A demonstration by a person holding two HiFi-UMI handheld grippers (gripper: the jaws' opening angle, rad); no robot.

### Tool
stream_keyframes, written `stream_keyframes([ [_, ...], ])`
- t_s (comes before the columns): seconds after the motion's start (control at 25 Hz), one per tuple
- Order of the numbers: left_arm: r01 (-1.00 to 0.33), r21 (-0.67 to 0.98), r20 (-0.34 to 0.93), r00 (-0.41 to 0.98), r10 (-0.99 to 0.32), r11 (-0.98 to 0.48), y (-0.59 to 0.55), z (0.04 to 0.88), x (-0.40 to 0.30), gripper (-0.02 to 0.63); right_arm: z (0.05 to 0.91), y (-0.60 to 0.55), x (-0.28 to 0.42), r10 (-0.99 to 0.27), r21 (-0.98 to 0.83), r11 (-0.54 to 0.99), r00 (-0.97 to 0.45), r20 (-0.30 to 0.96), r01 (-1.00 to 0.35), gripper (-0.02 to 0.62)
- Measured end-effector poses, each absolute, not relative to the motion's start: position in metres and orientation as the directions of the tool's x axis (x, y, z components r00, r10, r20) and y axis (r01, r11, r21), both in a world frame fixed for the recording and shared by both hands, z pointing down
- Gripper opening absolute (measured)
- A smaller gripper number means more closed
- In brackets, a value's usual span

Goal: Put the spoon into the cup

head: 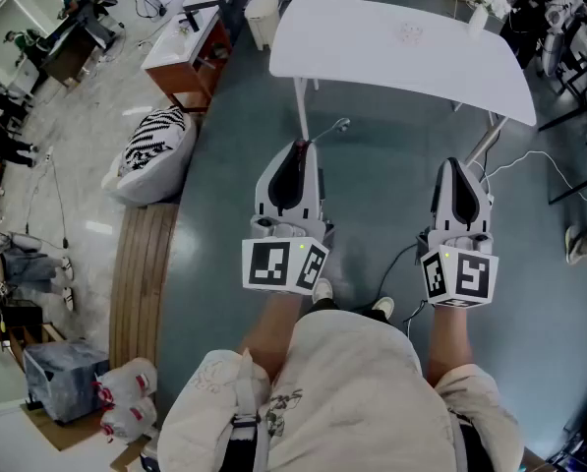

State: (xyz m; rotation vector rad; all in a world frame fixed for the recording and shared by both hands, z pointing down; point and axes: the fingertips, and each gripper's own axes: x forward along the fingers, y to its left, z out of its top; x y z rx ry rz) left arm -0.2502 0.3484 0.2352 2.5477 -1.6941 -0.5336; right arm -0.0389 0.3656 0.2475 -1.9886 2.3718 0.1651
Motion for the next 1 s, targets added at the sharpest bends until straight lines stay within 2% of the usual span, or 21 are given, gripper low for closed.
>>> stream_keyframes([
  [0.36, -0.883, 0.213, -0.262, 0.361, -0.895, -0.419, 0.327, 0.243, -0.244, 0.038, 0.255, 0.35, -0.035, -0.981, 0.041, 0.159, -0.163, -0.109, -0.986, -0.012],
  [1.0, -0.859, 0.24, -0.272, 0.387, -0.881, -0.452, 0.297, 0.258, -0.301, 0.038, 0.261, 0.323, -0.097, -0.983, 0.048, 0.14, -0.145, -0.113, -0.989, -0.012],
])
